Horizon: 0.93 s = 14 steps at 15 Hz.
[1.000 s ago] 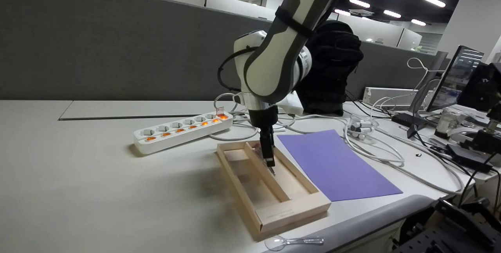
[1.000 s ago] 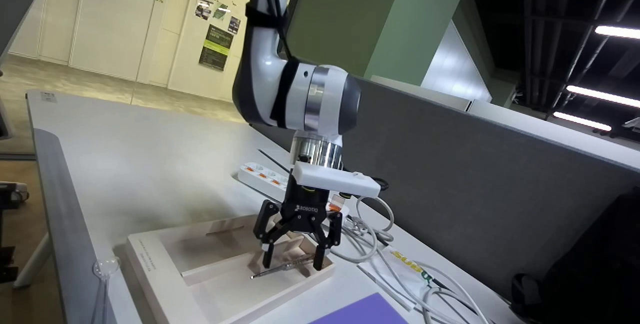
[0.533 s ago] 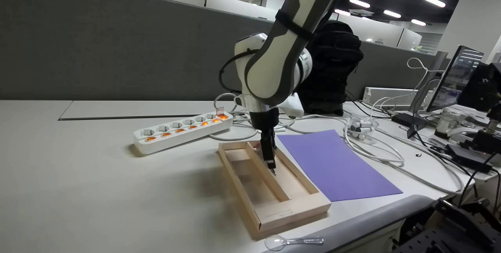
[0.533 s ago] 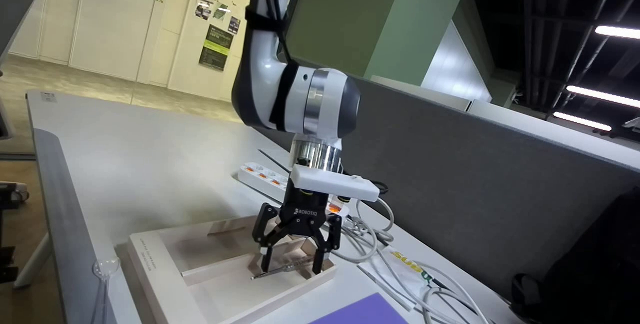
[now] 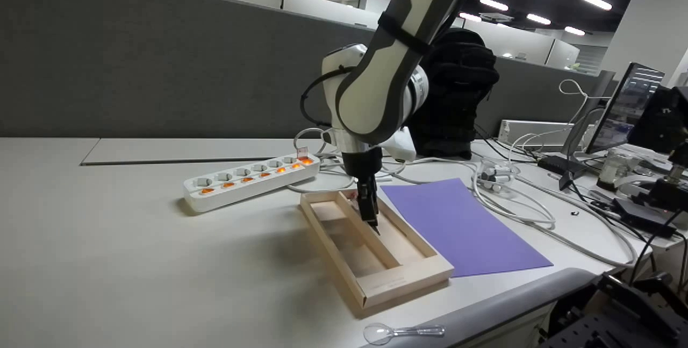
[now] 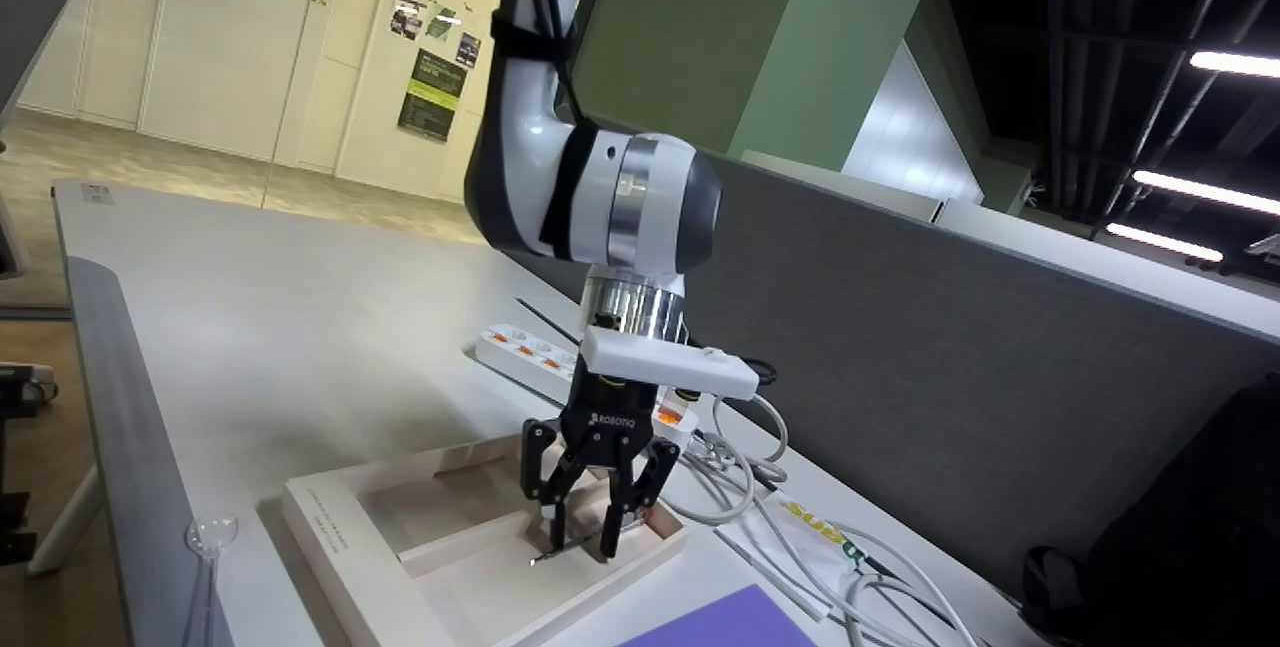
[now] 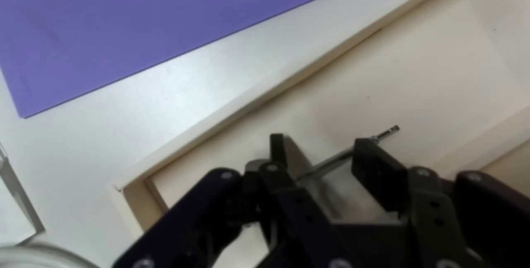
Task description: Pick the object from the tray and place it on the purple mat
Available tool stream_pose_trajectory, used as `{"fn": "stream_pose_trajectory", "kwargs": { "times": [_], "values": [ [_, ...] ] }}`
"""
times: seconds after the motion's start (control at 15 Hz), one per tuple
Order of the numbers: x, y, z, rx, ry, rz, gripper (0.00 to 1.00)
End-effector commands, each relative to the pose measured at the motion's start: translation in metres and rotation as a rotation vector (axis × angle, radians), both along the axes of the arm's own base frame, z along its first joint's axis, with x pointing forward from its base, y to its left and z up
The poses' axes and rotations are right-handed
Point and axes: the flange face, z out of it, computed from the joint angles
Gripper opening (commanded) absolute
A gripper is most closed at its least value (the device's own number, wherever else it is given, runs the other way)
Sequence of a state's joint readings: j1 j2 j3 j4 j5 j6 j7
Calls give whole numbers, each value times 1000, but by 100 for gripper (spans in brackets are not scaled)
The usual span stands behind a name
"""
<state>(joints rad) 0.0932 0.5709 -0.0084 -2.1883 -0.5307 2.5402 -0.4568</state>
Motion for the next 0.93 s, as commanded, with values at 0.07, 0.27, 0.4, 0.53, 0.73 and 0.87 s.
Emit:
{"fn": "stream_pose_trajectory", "kwargs": {
  "times": [0.07,0.27,0.4,0.53,0.73,0.87],
  "values": [
    [3,0,6,13,-23,-80,11],
    [4,-1,11,50,-28,-192,0],
    [6,-2,18,78,-45,-261,0],
    [7,-2,27,93,-71,-310,1],
    [11,-2,40,105,-110,-354,1],
    [13,-5,45,103,-115,-368,30]
  ]
}}
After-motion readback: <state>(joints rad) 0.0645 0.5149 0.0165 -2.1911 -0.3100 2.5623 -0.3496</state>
